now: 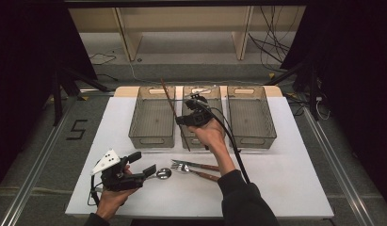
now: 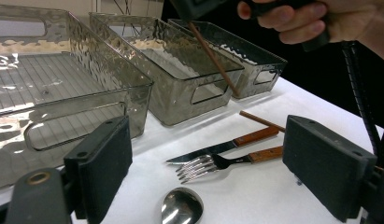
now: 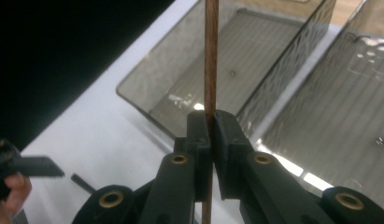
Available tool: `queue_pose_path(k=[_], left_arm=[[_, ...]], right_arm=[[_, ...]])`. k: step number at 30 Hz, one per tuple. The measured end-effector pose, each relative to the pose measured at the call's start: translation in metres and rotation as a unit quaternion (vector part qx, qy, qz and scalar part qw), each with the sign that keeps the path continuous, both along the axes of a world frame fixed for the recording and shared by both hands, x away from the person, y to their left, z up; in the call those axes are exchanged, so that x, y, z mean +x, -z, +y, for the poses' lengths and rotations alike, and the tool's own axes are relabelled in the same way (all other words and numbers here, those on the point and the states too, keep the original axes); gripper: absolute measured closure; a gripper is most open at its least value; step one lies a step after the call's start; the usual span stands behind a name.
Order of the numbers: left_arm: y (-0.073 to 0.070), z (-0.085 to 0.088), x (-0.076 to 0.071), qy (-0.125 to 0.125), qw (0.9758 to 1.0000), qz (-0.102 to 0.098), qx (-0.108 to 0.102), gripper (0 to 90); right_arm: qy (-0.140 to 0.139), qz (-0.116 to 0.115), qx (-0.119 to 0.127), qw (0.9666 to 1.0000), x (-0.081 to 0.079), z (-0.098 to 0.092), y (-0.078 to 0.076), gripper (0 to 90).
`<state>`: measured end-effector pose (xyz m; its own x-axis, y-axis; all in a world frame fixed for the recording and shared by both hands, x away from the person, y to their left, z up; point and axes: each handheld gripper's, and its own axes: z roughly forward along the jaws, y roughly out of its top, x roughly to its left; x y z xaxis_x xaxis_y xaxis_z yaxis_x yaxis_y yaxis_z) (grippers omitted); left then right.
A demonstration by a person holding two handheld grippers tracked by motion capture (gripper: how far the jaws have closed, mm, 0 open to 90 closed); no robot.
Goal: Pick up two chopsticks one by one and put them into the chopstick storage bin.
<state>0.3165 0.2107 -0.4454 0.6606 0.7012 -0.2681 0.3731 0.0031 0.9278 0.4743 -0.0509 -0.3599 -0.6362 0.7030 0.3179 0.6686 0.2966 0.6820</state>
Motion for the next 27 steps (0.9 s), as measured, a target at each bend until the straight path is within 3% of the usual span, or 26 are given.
queue_pose_path(k=[5,27], left_arm=[[0.000,0.000,0.000,0.001,1.0000,0.001,-0.001,15.6],[-0.001,0.001,0.000,0.003,1.0000,-0.001,-0.004,15.6]], right_arm=[[0.011,-0.001,0.011,0.9999,0.010,0.007,0.001,85.9],[0.024,-0.006,0.015,0.9996,0.040,0.037,-0.005,85.9]])
